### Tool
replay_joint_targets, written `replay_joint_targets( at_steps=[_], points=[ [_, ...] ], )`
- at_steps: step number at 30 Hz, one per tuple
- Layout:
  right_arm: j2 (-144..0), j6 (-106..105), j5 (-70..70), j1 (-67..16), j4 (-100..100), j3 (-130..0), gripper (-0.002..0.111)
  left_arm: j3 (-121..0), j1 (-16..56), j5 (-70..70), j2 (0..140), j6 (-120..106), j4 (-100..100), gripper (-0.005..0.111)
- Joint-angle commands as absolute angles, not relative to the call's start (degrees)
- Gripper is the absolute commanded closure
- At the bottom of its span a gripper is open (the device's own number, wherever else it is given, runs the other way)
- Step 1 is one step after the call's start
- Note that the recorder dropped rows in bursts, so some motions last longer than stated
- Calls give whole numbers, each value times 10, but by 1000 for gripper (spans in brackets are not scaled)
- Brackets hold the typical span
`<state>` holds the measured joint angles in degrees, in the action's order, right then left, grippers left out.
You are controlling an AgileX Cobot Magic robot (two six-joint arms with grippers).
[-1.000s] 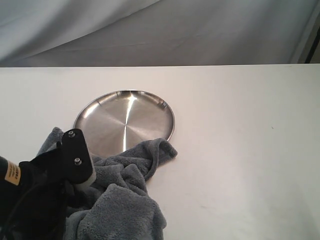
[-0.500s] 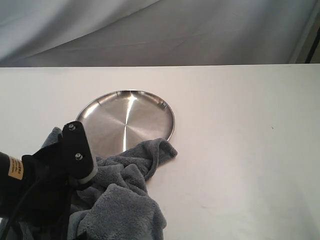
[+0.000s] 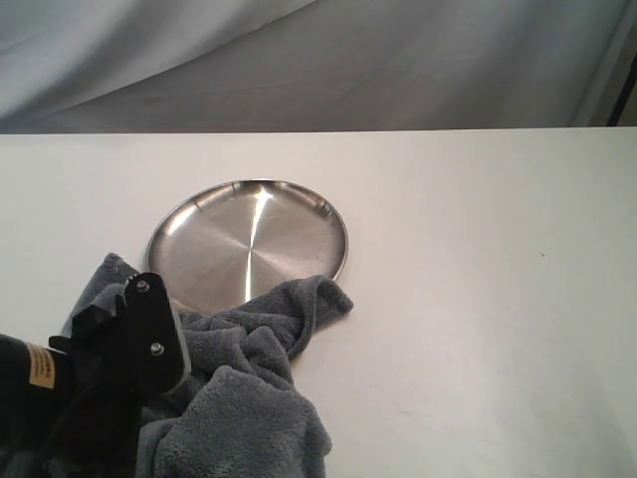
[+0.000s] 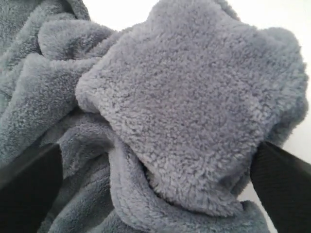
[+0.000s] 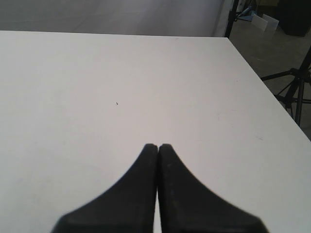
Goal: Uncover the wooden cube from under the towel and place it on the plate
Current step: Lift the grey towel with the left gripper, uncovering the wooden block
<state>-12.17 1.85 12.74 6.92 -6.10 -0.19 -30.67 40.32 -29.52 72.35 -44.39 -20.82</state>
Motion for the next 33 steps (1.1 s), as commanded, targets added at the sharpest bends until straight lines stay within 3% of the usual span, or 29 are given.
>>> replay_joint_targets(
  at_steps=[1, 3, 5, 9, 10, 22, 33],
  points=[
    [-124, 21, 121, 73, -65, 0, 108, -302, 406, -283, 776, -437, -237, 7],
    [-124, 21, 121, 73, -65, 0, 108, -305, 406, -269, 793, -440, -268, 12],
    [-124, 21, 121, 73, -65, 0, 108, -319, 407, -270, 793, -440, -275, 33],
    [-124, 21, 121, 73, -65, 0, 108, -338, 407, -280, 793, -439, -282, 96],
    [-124, 21, 121, 73, -65, 0, 108, -341, 407, -284, 793, -443, -280, 107],
    [-124, 21, 121, 73, -65, 0, 108, -391, 407, -347, 719, -453, -282, 105],
    [-124, 21, 121, 73, -65, 0, 108, -397, 407, -302, 585, -452, -286, 105]
  ],
)
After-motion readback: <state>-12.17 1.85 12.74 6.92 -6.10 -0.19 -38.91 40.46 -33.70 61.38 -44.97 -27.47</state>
